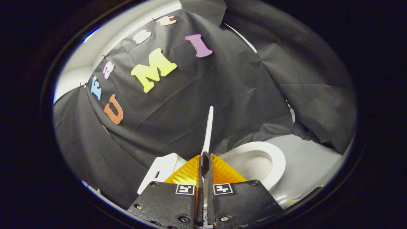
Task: Open the toilet lid.
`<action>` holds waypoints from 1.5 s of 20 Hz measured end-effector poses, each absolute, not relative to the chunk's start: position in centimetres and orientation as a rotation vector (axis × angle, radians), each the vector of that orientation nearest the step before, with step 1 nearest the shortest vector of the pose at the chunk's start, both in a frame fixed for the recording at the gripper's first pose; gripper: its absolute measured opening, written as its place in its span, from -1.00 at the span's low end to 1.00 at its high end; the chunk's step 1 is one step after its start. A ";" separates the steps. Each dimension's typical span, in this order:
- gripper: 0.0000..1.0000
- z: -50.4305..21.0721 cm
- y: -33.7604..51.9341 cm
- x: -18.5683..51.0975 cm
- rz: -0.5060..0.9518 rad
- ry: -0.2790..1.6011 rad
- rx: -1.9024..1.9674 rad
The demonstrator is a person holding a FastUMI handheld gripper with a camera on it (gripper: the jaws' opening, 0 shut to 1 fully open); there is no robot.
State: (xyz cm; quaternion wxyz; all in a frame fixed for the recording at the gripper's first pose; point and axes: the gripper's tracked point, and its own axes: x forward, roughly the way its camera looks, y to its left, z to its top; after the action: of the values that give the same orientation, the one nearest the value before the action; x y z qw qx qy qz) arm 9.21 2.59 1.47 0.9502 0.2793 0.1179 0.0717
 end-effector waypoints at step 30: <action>-0.83 7.3 19.4 8.7 0.239 0.145 0.243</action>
State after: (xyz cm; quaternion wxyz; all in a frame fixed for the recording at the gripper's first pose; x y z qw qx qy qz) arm 8.75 19.36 7.30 0.9829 0.1208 0.0723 0.1189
